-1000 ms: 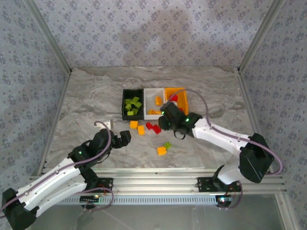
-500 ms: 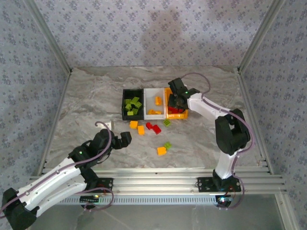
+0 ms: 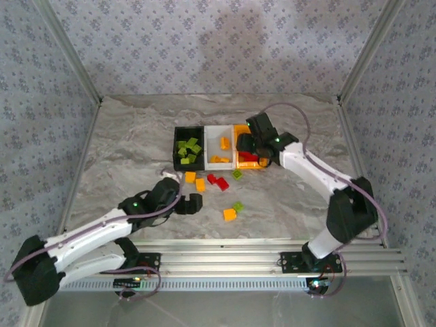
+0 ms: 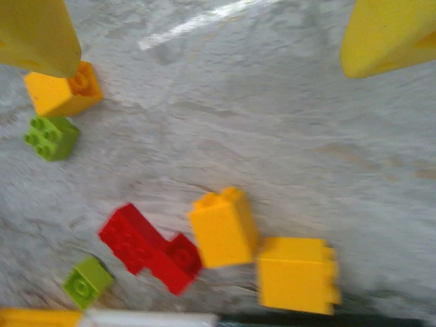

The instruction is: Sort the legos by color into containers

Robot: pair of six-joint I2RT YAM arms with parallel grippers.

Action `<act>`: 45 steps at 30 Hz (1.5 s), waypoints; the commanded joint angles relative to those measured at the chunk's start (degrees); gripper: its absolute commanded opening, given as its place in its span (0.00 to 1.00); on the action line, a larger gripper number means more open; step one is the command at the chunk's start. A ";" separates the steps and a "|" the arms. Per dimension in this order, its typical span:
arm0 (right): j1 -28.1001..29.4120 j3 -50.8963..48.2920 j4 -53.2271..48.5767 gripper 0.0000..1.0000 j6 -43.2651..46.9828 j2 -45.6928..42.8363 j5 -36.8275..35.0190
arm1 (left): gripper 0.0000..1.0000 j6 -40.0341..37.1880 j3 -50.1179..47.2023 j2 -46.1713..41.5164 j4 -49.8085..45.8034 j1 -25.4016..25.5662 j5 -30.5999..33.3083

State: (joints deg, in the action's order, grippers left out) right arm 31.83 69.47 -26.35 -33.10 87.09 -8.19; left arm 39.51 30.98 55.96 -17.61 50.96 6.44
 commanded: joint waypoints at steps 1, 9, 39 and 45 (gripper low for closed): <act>2.37 -7.52 -0.87 0.65 -2.10 -5.94 -1.19 | 0.95 -5.31 5.50 7.01 4.60 4.63 -2.93; 2.90 -19.64 -1.41 0.67 -5.43 -16.95 -1.31 | 0.89 -14.83 16.36 27.18 3.93 14.77 -4.14; -0.12 -23.10 -1.26 0.67 -6.18 -21.75 -0.78 | 0.30 -19.77 20.30 39.23 3.46 19.04 4.05; -0.31 -22.95 -0.95 0.67 -6.45 -21.96 -0.78 | 0.25 -17.96 19.79 34.48 2.31 18.55 6.72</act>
State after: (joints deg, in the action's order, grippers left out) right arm 31.83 46.74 -27.42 -38.39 66.35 -8.36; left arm 20.08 50.81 94.70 -14.11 69.54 10.79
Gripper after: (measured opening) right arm 0.675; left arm 0.320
